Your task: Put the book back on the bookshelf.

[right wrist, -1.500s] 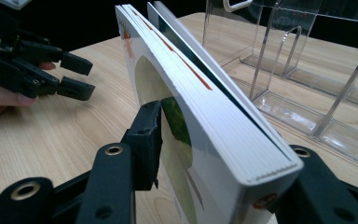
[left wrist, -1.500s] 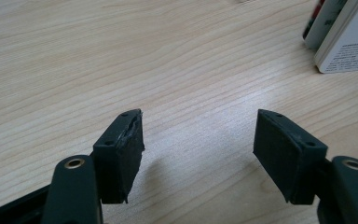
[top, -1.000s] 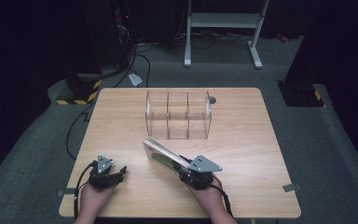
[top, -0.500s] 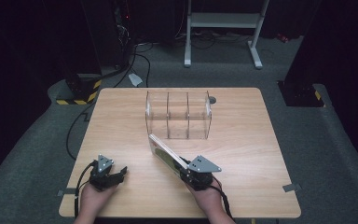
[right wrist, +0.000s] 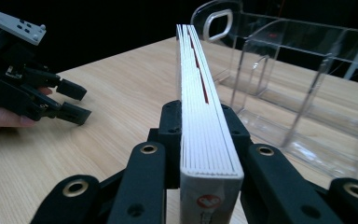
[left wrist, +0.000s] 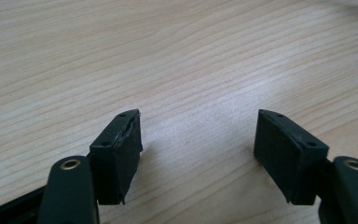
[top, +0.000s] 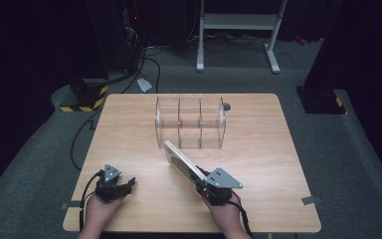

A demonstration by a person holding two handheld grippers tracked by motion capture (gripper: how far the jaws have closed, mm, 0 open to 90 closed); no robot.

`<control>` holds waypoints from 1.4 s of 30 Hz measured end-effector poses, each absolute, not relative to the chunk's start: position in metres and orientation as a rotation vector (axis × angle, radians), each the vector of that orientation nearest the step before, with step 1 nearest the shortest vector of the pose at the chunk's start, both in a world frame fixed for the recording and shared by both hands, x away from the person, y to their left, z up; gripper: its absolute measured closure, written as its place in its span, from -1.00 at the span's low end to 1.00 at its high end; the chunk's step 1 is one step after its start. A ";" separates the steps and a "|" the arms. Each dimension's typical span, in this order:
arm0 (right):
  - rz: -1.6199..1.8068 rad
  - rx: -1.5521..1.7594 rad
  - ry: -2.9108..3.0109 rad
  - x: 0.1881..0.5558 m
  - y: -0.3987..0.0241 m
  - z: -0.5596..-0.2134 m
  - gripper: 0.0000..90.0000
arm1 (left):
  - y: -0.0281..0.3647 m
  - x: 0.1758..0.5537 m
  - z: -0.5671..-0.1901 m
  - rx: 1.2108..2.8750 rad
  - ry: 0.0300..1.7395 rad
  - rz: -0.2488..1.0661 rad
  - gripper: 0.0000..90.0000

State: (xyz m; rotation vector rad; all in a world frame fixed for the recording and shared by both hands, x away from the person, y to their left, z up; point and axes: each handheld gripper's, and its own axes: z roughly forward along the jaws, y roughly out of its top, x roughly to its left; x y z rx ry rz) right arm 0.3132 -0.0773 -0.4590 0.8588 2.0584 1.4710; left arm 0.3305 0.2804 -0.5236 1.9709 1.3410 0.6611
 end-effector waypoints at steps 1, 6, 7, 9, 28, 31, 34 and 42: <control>1.469 0.860 2.054 0.312 -0.080 -0.458 0.68 | 0.280 0.332 -0.522 1.960 1.340 0.662 -0.30; 1.451 0.894 2.023 0.309 -0.093 -0.456 0.68 | 0.283 0.338 -0.520 1.940 1.355 0.673 -0.36; 1.447 0.898 2.015 0.309 -0.095 -0.456 0.68 | 0.284 0.339 -0.521 1.938 1.363 0.667 -0.38; 1.438 0.915 2.006 0.309 -0.099 -0.456 0.68 | 0.285 0.342 -0.521 1.931 1.375 0.661 -0.40; 1.393 0.969 1.943 0.310 -0.120 -0.455 0.68 | 0.285 0.348 -0.526 1.948 1.408 0.637 -0.53; 1.394 0.968 1.934 0.311 -0.122 -0.454 0.68 | 0.286 0.348 -0.527 1.961 1.411 0.633 -0.55; 1.382 0.977 1.924 0.311 -0.124 -0.453 0.68 | 0.286 0.348 -0.527 1.955 1.423 0.622 -0.57; 1.394 1.019 1.884 0.308 -0.138 -0.448 0.68 | 0.286 0.348 -0.528 1.953 1.410 0.623 -0.54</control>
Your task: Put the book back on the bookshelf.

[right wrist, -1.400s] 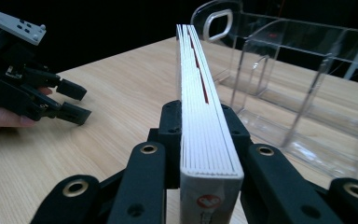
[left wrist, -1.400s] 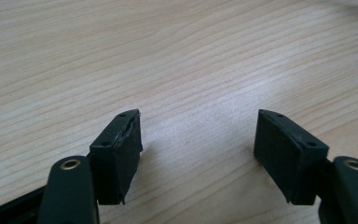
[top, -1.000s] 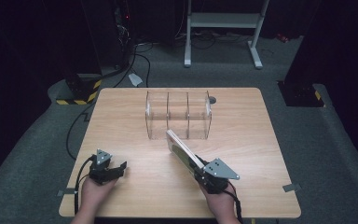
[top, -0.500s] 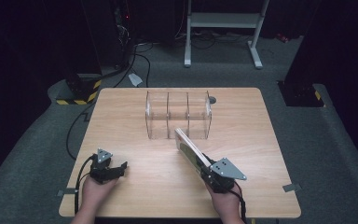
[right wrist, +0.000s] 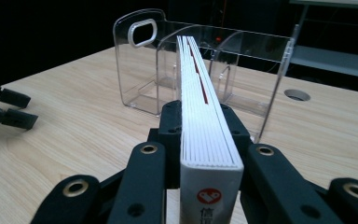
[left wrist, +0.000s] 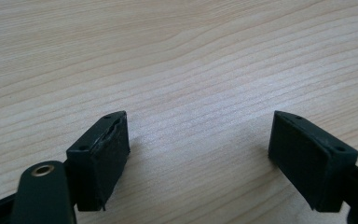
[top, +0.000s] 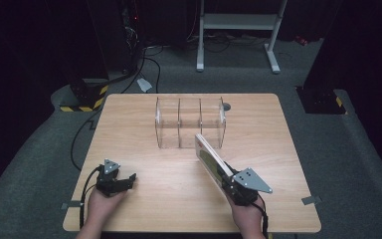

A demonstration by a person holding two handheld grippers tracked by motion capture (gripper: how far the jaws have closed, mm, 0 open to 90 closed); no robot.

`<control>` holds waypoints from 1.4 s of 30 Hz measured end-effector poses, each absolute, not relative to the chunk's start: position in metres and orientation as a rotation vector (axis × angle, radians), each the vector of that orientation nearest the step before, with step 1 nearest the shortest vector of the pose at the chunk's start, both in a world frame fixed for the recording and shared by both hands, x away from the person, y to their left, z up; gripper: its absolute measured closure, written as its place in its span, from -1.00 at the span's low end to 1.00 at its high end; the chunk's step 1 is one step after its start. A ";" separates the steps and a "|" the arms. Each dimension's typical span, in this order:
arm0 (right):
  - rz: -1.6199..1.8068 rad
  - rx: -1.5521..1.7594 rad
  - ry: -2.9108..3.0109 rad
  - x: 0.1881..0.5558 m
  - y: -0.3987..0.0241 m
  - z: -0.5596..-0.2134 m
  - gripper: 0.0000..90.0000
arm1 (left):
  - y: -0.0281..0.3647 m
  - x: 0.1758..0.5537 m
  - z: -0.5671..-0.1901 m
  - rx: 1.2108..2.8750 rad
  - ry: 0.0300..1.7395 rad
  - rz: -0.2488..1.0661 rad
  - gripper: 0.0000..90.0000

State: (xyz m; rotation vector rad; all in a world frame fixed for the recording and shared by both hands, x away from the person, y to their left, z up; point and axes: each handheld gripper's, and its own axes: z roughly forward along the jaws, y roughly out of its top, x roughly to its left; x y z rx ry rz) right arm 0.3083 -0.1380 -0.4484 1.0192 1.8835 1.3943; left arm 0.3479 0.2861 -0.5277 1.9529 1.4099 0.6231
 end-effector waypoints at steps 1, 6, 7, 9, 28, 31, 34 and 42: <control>1.395 1.021 1.878 0.308 -0.140 -0.448 0.68 | 0.286 0.348 -0.528 1.954 1.407 0.624 -0.54; 1.383 1.054 1.852 0.310 -0.148 -0.447 0.68 | 0.286 0.348 -0.528 1.954 1.400 0.621 -0.52; 1.380 1.056 1.845 0.310 -0.150 -0.447 0.68 | 0.286 0.347 -0.528 1.954 1.400 0.621 -0.51; 1.372 1.064 1.834 0.310 -0.153 -0.446 0.68 | 0.286 0.347 -0.528 1.954 1.399 0.622 -0.51; 1.313 1.126 1.760 0.345 -0.148 -0.437 0.68 | 0.284 0.348 -0.528 1.963 1.381 0.615 -0.53; 1.305 1.130 1.754 0.351 -0.142 -0.435 0.68 | 0.284 0.348 -0.528 1.963 1.381 0.615 -0.53; 1.301 1.127 1.752 0.357 -0.137 -0.434 0.68 | 0.285 0.348 -0.528 1.967 1.379 0.620 -0.52; 1.283 1.137 1.735 0.373 -0.130 -0.439 0.68 | 0.284 0.347 -0.528 1.960 1.381 0.621 -0.50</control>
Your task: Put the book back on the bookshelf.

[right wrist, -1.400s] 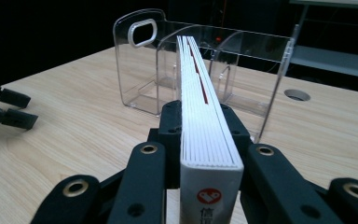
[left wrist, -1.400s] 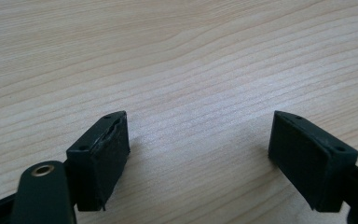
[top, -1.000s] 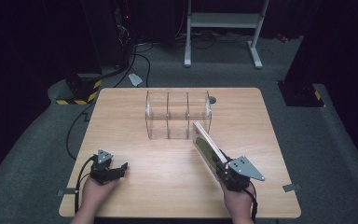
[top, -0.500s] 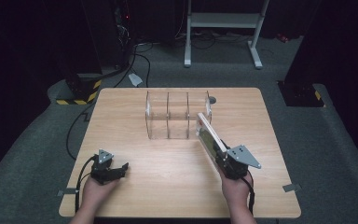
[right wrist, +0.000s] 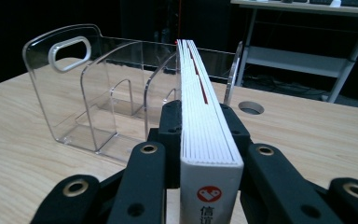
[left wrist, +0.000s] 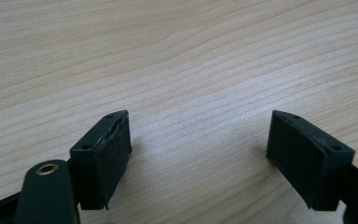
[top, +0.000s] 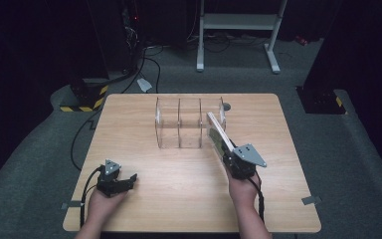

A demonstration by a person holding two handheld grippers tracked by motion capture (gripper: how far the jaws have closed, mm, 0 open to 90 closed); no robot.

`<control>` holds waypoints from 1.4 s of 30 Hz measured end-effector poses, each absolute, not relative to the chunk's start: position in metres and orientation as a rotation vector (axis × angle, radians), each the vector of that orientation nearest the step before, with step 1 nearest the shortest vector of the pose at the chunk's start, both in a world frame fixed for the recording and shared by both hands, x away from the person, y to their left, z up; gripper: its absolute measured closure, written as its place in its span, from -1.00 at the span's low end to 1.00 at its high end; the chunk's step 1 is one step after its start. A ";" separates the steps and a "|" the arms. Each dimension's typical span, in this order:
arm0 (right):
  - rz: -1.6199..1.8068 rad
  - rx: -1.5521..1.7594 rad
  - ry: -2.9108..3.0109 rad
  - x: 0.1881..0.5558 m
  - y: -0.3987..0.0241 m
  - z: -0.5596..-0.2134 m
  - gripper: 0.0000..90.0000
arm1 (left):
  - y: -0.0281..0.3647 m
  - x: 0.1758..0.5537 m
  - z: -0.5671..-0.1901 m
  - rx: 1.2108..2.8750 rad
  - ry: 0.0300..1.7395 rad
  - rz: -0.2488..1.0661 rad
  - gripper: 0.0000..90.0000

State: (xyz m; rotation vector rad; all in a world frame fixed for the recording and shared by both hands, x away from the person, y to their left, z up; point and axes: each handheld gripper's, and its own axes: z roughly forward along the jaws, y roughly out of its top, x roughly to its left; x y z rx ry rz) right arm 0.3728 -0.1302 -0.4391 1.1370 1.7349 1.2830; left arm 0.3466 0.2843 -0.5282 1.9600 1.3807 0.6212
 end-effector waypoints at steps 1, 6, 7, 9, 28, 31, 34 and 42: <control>1.285 1.141 1.732 0.375 -0.130 -0.440 0.68 | 0.284 0.347 -0.528 1.960 1.381 0.621 -0.50; 1.285 1.148 1.723 0.385 -0.125 -0.440 0.68 | 0.284 0.347 -0.528 1.960 1.380 0.620 -0.50; 1.283 1.149 1.719 0.388 -0.124 -0.439 0.68 | 0.284 0.347 -0.528 1.959 1.380 0.620 -0.50; 1.281 1.140 1.720 0.392 -0.121 -0.438 0.68 | 0.284 0.347 -0.528 1.960 1.379 0.620 -0.50; 1.198 1.157 1.701 0.426 -0.100 -0.444 0.68 | 0.285 0.347 -0.528 1.966 1.377 0.620 -0.50; 1.186 1.164 1.701 0.431 -0.099 -0.448 0.68 | 0.285 0.347 -0.528 1.966 1.377 0.620 -0.50; 1.168 1.173 1.701 0.434 -0.096 -0.451 0.68 | 0.285 0.347 -0.528 1.965 1.377 0.621 -0.50; 1.145 1.176 1.696 0.440 -0.089 -0.456 0.68 | 0.285 0.347 -0.528 1.969 1.374 0.623 -0.50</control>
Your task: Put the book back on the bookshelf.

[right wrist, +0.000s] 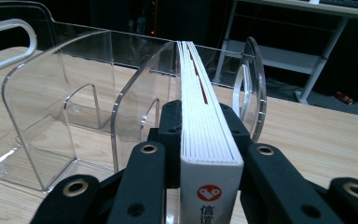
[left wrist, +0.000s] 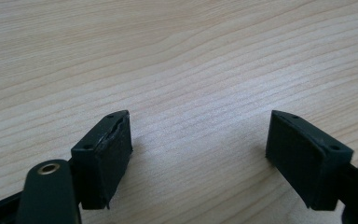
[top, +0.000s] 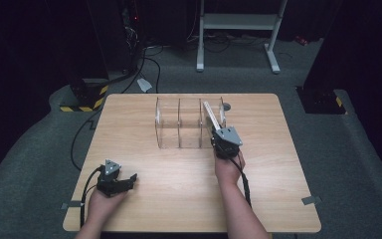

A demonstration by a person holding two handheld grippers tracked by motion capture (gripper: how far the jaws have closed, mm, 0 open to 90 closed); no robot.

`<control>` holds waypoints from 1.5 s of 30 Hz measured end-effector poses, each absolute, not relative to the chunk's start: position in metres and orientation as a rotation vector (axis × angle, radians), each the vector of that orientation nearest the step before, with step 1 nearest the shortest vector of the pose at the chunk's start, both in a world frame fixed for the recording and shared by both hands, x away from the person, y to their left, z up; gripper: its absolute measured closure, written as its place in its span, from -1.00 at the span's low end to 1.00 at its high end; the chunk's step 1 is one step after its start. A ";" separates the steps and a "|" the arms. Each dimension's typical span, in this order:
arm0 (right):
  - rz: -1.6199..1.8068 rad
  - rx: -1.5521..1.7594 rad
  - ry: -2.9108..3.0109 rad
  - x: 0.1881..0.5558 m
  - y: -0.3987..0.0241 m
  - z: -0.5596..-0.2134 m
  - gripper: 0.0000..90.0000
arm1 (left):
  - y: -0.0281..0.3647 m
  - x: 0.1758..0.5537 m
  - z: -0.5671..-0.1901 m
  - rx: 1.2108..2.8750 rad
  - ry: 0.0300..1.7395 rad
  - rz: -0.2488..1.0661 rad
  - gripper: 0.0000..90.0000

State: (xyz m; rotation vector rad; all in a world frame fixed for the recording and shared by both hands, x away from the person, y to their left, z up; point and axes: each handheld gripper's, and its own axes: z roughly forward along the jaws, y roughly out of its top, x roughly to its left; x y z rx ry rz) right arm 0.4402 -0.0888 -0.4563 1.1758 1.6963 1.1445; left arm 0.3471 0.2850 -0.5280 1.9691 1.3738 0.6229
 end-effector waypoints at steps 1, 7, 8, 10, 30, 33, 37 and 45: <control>1.145 1.176 1.696 0.441 -0.089 -0.456 0.68 | 0.285 0.347 -0.528 1.963 1.378 0.619 -0.50; 1.146 1.178 1.675 0.443 -0.088 -0.455 0.68 | 0.285 0.347 -0.528 1.963 1.378 0.619 -0.50; 1.143 1.175 1.672 0.443 -0.088 -0.456 0.68 | 0.285 0.347 -0.528 1.963 1.378 0.619 -0.50; 1.143 1.175 1.673 0.443 -0.088 -0.456 0.68 | 0.285 0.347 -0.528 1.963 1.379 0.619 -0.50; 1.117 1.189 1.636 0.441 -0.089 -0.465 0.67 | 0.285 0.346 -0.528 1.962 1.379 0.621 -0.48; 1.115 1.205 1.638 0.439 -0.088 -0.466 0.67 | 0.285 0.346 -0.528 1.960 1.380 0.620 -0.48; 1.115 1.222 1.644 0.437 -0.090 -0.468 0.66 | 0.285 0.346 -0.528 1.960 1.380 0.620 -0.48; 1.102 1.250 1.654 0.435 -0.092 -0.470 0.65 | 0.285 0.346 -0.528 1.961 1.380 0.620 -0.48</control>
